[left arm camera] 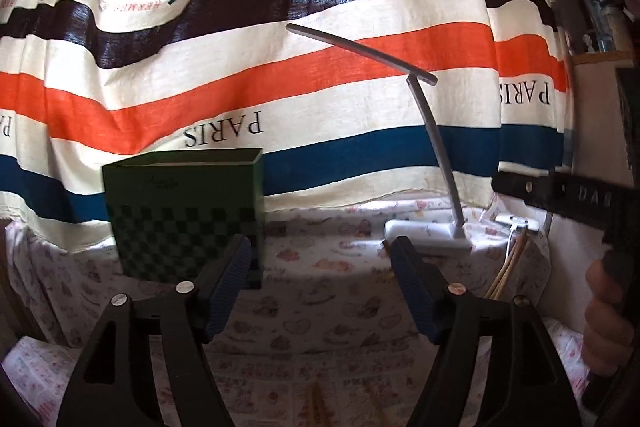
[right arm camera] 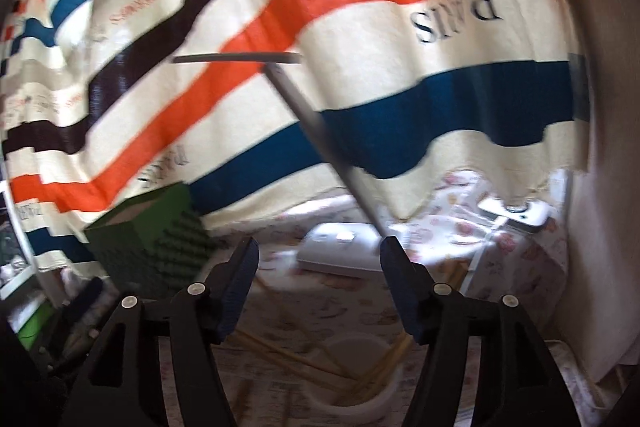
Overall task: Organize utensils
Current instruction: 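Move both open tools back over the remaining bamboo sticks and fork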
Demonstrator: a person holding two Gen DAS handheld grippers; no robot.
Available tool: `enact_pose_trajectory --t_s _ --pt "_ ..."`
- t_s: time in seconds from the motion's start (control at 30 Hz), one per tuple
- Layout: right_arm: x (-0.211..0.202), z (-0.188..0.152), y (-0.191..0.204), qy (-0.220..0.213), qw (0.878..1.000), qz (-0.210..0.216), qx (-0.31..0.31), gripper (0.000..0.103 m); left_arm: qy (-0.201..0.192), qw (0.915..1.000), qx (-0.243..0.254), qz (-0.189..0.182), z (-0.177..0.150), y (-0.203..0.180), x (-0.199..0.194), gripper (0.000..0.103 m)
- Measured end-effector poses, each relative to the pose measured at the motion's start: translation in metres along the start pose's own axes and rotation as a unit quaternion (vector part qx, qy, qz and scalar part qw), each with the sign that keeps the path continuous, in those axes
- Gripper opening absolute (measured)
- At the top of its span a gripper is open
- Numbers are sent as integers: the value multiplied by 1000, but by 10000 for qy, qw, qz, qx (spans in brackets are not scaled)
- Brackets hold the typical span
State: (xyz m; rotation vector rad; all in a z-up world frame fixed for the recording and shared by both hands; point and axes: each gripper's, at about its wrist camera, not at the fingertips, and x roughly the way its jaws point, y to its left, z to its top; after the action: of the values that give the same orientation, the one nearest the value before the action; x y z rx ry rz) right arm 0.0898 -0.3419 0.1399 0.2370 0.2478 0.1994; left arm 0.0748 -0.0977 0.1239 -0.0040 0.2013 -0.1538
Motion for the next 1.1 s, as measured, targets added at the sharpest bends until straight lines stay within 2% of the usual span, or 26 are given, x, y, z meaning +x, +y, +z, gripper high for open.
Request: enact_pose_trajectory --t_s 0.07,0.23,0.4,0.47,0.57,0.83,0.97,1.1 --pt "-2 -2 12 -18 9999 124 -71 67 -68 9999 54 122 -4 10 -13 77" --pt "-13 -9 47 -50 9990 213 -387 68 -53 9996 -158 210 -9 37 -37 77" --pt "-27 -21 54 0 9993 232 -304 70 -144 9988 -297 351 -18 57 -60 81" --pt "-33 -32 56 50 9990 112 -433 70 -86 9984 -379 412 -22 65 -66 86" --pt "-40 -44 60 71 9978 -106 -656 70 47 9979 -468 441 -29 73 -69 86" --pt "-61 -86 70 143 9977 62 -655 71 -10 9989 -38 471 -50 68 -76 101" --pt "-51 -101 66 159 9973 -16 -716 71 71 9983 62 578 -57 64 -72 102" --pt "-31 -113 48 482 9975 -207 -471 71 248 9977 113 628 -62 69 -63 102"
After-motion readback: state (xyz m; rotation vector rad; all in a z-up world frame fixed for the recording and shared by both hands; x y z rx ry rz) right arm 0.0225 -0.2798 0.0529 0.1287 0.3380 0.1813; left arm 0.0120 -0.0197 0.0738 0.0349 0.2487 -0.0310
